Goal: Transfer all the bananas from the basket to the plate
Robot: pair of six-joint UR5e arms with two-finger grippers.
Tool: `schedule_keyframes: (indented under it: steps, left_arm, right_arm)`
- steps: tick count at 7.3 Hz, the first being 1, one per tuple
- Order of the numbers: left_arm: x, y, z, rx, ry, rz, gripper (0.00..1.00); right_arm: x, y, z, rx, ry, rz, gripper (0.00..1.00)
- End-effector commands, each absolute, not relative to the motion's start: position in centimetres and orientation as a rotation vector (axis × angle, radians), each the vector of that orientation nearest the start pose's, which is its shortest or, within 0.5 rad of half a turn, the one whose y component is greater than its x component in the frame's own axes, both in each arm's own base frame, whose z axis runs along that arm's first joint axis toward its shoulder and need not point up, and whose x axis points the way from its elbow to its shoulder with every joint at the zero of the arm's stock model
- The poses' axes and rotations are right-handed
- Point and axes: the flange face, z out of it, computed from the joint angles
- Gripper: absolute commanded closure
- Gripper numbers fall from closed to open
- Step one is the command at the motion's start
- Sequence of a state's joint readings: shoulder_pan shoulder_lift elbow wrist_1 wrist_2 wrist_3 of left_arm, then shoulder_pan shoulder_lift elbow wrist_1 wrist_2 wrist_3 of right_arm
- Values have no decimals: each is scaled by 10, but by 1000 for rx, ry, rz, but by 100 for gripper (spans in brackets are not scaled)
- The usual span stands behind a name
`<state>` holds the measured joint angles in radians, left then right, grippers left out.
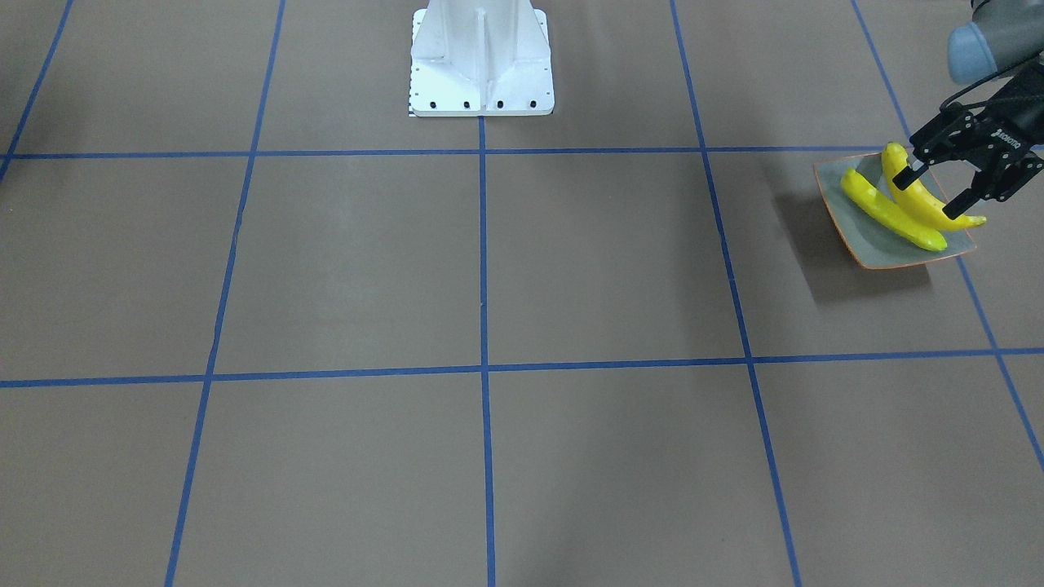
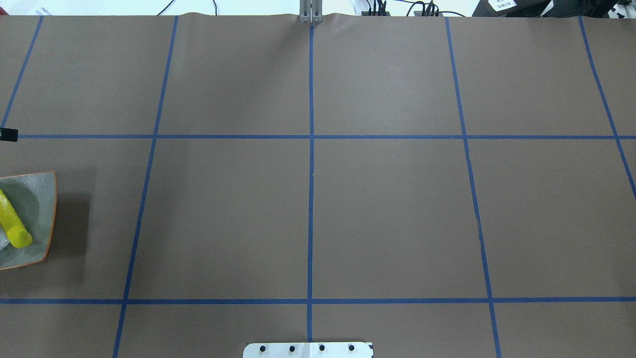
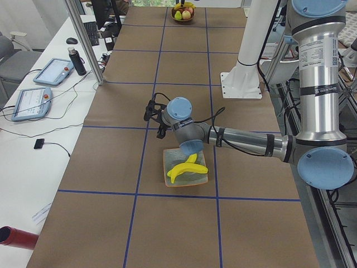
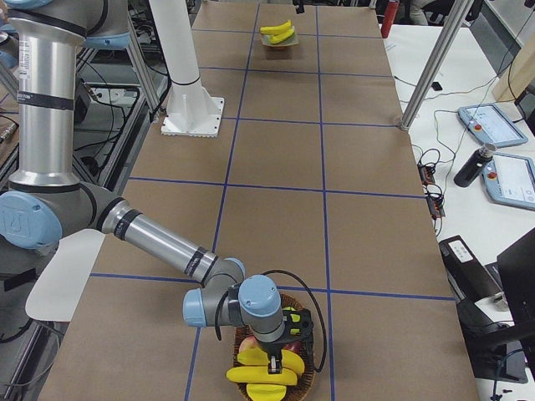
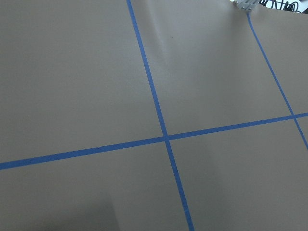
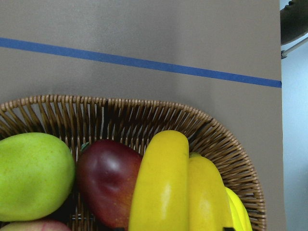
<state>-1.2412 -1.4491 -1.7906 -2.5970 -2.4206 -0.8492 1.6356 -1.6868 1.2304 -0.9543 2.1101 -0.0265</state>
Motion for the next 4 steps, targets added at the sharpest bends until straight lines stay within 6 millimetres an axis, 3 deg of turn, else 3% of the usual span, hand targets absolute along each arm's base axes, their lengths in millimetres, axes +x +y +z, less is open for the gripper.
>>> schedule_keyframes:
  steps: [1,4]
  left_arm:
    - [88,-437,484,451,1201,31,0]
    - [88,-438,483,445,1205,30,0]
  right_arm:
    - [109,-419,817,201,-530,-12,100]
    - [111,-458,765,298,-520,-40,100]
